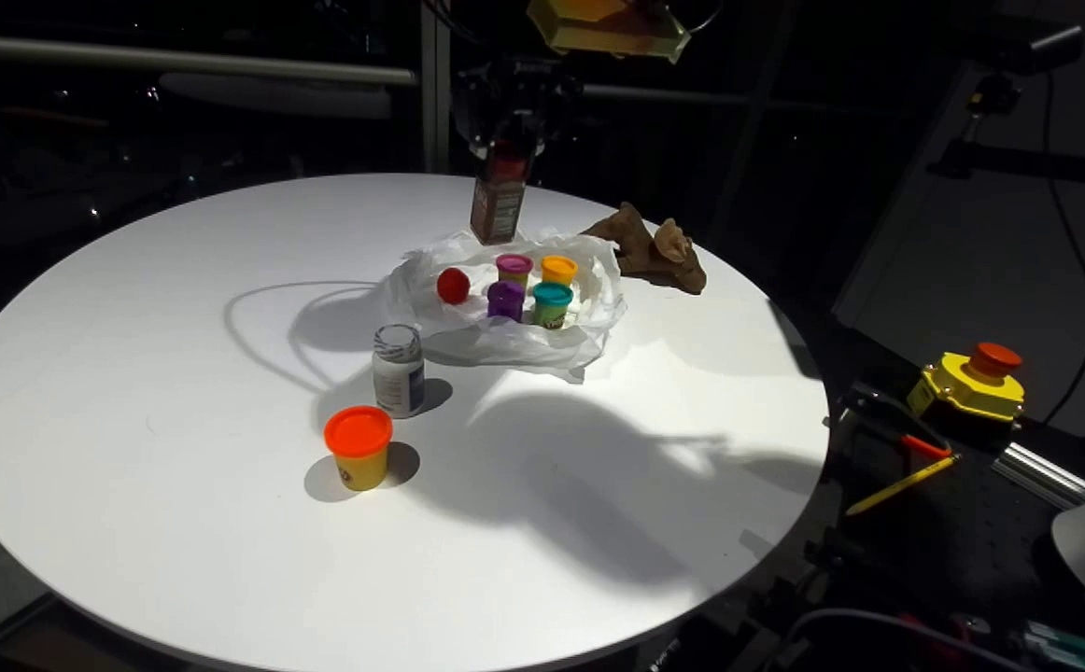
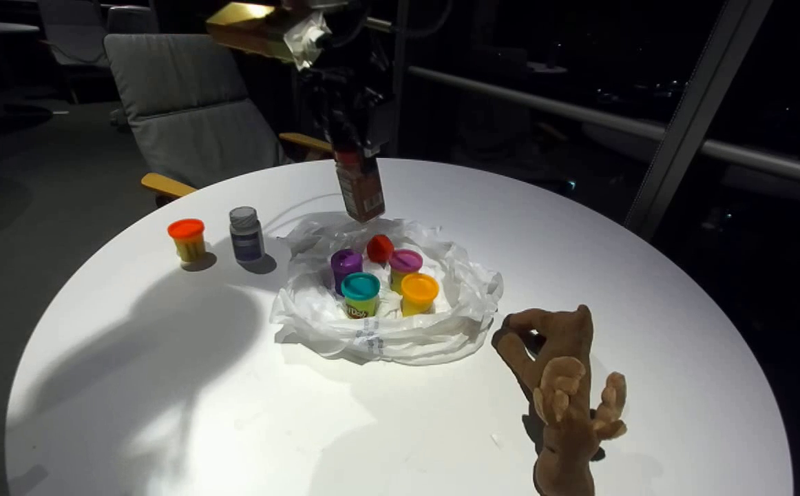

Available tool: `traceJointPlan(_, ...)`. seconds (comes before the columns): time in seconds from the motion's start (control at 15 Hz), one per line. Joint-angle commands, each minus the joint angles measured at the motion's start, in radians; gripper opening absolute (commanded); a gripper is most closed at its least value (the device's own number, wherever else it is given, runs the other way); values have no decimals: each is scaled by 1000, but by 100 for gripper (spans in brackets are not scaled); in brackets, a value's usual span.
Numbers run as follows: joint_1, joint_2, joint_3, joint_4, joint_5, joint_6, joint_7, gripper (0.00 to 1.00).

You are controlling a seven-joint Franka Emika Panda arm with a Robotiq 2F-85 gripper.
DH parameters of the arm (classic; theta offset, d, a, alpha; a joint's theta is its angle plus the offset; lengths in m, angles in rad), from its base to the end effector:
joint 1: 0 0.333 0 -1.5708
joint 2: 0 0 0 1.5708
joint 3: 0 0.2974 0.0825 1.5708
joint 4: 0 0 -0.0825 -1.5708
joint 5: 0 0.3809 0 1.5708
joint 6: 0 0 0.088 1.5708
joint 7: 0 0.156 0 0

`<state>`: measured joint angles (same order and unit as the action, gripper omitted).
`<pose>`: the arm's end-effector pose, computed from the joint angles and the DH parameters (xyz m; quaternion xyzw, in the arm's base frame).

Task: Put the things on the table into the plastic bag

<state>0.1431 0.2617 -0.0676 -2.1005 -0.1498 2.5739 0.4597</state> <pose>0.6004 0.0439 0.2524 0.9844 -0.1298 0.1160 0.0255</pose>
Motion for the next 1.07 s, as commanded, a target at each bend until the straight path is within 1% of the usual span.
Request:
traceJointPlan(0.0,-8,144,-21,139,-9,-18,29,26)
traceJointPlan(0.2,-4,224,-37,208,15,-20,26,26)
traceJointPlan(0.4,-2,264,-43,262,34,-16,25,26)
traceJointPlan(0.73,-3,294,-65,316,37,-15,38,26)
traceJointPlan(1.0,-8,283,-85,315,37,0,45,26)
